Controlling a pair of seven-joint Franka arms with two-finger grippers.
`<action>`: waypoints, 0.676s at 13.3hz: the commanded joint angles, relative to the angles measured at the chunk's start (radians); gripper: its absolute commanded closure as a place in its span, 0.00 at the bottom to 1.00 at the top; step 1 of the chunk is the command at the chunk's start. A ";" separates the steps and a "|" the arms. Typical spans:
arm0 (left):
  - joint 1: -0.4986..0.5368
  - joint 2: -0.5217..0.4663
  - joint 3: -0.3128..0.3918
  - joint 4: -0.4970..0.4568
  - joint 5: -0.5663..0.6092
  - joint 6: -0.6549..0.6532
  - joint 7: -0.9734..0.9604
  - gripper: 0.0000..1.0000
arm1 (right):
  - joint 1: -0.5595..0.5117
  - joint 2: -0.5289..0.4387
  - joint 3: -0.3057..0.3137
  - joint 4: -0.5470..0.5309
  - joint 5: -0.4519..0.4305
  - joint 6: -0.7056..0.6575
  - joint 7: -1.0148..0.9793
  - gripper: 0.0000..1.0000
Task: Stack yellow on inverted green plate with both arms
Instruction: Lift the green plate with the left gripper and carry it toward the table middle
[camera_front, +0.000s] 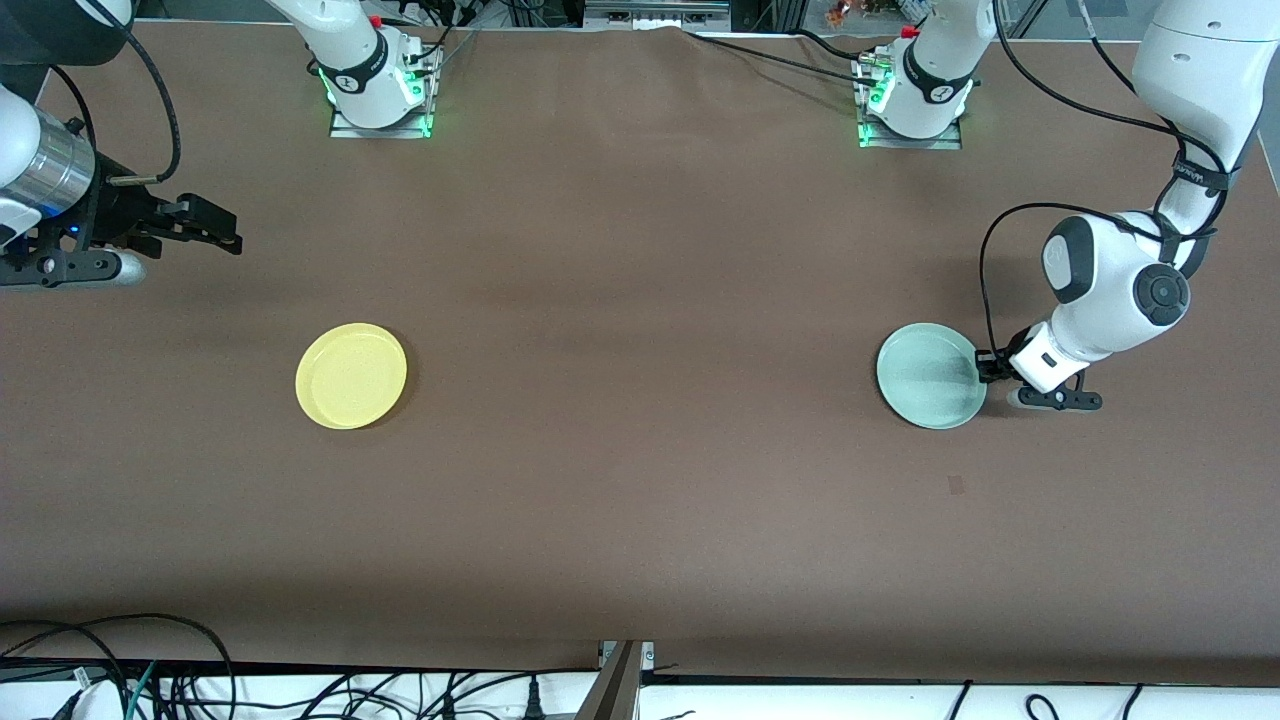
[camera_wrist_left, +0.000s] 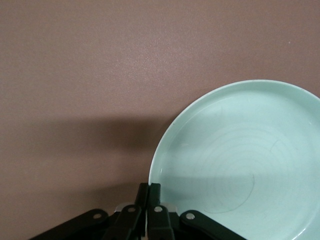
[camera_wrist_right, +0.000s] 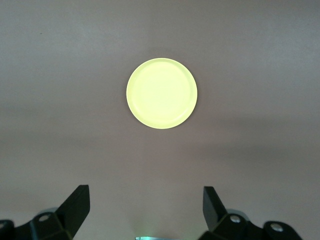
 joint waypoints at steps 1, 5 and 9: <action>-0.006 0.004 -0.002 0.052 0.018 -0.059 -0.004 1.00 | 0.002 -0.002 -0.003 0.005 0.004 -0.012 0.013 0.00; -0.077 0.009 -0.024 0.418 0.018 -0.530 -0.019 1.00 | 0.002 -0.001 -0.003 0.005 0.004 -0.010 0.013 0.00; -0.191 0.003 -0.022 0.587 0.175 -0.638 -0.091 1.00 | 0.002 -0.001 -0.003 0.005 0.004 -0.010 0.013 0.00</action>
